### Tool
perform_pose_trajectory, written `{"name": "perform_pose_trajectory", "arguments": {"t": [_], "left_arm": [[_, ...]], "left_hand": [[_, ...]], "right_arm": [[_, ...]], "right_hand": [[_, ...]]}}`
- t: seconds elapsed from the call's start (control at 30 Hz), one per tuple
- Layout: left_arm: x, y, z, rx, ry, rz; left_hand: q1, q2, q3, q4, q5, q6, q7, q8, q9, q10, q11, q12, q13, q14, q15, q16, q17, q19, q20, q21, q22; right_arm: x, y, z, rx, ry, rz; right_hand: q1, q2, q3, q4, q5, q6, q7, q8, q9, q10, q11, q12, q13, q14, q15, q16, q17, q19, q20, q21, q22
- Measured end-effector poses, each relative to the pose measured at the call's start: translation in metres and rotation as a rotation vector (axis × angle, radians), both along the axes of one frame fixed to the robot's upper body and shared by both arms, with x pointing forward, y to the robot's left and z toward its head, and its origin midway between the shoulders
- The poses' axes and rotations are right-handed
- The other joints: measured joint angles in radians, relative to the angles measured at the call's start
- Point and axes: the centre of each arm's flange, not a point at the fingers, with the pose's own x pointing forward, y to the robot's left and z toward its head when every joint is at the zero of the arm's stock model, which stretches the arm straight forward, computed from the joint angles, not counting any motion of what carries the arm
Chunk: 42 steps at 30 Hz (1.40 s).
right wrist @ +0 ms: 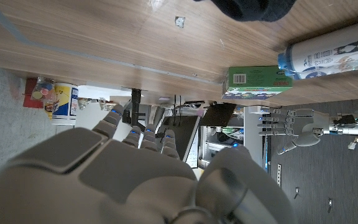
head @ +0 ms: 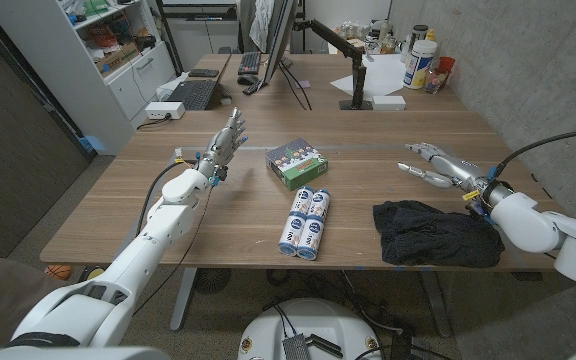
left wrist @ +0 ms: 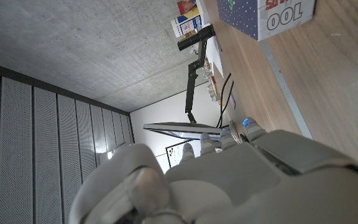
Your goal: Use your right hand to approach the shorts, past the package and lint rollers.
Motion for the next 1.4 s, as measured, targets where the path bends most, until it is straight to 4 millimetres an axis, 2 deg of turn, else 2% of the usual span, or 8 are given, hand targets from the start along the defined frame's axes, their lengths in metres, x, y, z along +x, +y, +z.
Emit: {"name": "perform_pose_trajectory", "arguments": {"t": [0.13, 1.4], "left_arm": [[0.001, 0.000, 0.000, 0.000, 0.001, 0.001], [0.002, 0.002, -0.001, 0.001, -0.003, -0.004]], "left_hand": [[0.000, 0.000, 0.000, 0.000, 0.000, 0.003, 0.003, 0.000, 0.000, 0.000, 0.000, 0.000, 0.000, 0.000, 0.000, 0.000, 0.000, 0.000, 0.000, 0.000, 0.000], [0.000, 0.000, 0.000, 0.000, 0.000, 0.004, 0.004, 0.000, 0.000, 0.005, 0.006, 0.000, 0.000, 0.000, 0.000, 0.001, 0.000, 0.000, 0.000, 0.000, 0.000]], "right_arm": [[-0.002, 0.000, -0.001, -0.007, 0.004, 0.000], [-0.026, 0.008, -0.015, -0.041, 0.047, 0.019]], "right_hand": [[0.000, 0.000, 0.000, 0.000, 0.000, 0.000, 0.000, 0.000, 0.000, 0.000, 0.000, 0.000, 0.000, 0.000, 0.000, 0.000, 0.000, -0.007, 0.007, -0.007, 0.000], [0.005, 0.005, 0.000, 0.000, -0.007, -0.005, -0.005, 0.000, 0.000, -0.012, -0.005, 0.000, 0.000, 0.000, 0.000, 0.000, 0.000, -0.007, 0.007, -0.006, 0.000]]}}
